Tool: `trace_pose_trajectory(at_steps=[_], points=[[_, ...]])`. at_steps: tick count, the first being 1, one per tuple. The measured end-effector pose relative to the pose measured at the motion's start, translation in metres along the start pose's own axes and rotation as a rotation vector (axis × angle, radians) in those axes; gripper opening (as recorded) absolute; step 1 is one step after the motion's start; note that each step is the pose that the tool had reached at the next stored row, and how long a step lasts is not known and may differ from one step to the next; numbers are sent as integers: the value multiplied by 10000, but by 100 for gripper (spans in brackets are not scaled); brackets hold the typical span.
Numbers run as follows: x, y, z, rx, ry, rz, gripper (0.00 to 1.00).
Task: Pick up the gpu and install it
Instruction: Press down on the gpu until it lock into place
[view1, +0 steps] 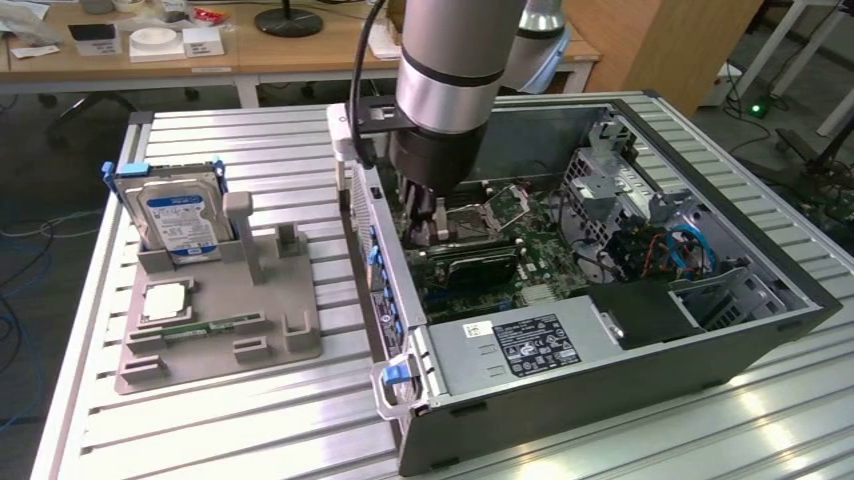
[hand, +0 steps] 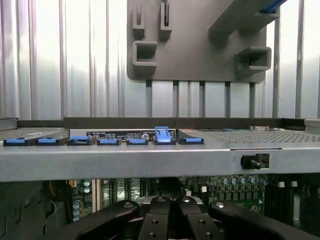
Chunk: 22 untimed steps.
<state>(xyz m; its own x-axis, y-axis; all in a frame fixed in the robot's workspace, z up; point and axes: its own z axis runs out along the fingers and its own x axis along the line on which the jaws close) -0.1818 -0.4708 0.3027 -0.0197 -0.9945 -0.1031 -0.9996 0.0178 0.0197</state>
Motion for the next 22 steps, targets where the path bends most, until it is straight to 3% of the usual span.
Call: trace_pose_trajectory(at_steps=[6,19,22], points=[[9,99,7,5,0,0,10],[26,122,19,0,4,-5,10],[21,122,-25,7,-6,-2,10]])
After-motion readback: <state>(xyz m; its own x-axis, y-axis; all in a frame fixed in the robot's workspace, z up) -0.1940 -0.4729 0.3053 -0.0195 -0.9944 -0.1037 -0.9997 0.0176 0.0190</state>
